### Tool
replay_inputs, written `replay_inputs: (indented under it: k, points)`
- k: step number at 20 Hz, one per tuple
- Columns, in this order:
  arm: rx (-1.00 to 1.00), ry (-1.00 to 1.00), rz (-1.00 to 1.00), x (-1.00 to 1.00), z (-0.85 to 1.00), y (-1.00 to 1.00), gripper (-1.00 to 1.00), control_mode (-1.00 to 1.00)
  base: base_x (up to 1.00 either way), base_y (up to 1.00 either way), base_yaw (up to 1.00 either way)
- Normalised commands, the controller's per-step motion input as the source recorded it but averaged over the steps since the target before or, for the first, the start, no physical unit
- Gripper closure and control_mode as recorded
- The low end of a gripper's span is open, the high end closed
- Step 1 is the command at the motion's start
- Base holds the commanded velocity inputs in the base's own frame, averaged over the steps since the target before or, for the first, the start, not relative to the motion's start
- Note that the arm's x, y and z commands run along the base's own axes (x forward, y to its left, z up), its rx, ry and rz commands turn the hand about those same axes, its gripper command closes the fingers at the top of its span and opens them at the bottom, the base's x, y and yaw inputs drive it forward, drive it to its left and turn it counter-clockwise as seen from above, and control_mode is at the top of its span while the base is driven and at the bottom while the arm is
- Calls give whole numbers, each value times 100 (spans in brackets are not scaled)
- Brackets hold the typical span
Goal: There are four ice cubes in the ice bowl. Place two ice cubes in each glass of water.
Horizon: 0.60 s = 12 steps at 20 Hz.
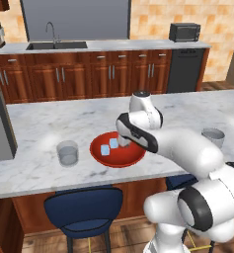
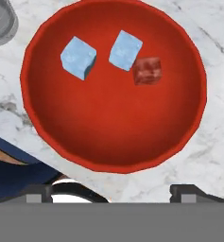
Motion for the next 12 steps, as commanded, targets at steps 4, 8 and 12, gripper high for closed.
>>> replay_inputs:
  k: [4,8,12]
  points:
    - [0,2,3,29,-42,0,-100,-100,0,0,0]
    - [0,0,0,23,-32,0,-100,-100,0,0,0]
    - [0,0,0,28,-29,0,-100,-100,0,0,0]
